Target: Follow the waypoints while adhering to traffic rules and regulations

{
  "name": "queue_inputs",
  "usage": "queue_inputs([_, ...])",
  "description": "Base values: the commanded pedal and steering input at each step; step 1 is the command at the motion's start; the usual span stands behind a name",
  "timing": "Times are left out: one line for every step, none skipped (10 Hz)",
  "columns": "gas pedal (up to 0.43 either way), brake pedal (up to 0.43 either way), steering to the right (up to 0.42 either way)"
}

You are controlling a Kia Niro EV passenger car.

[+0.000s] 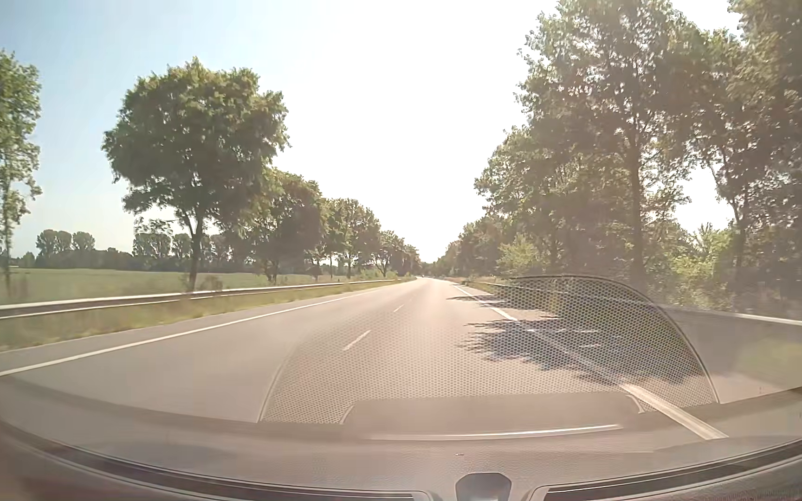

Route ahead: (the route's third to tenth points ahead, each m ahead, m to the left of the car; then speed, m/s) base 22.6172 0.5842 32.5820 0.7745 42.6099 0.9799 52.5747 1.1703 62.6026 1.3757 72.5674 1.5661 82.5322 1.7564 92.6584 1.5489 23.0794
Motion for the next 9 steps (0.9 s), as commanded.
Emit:
queue_inputs([0.311,0.006,0.004])
queue_inputs([0.311,0.006,0.004])
queue_inputs([0.311,0.006,0.004])
queue_inputs([0.311,0.006,0.004])
queue_inputs([0.311,0.006,0.004])
queue_inputs([0.319,0.006,0.004])
queue_inputs([0.319,0.006,0.004])
queue_inputs([0.319,0.006,0.004])
queue_inputs([0.319,0.006,0.004])
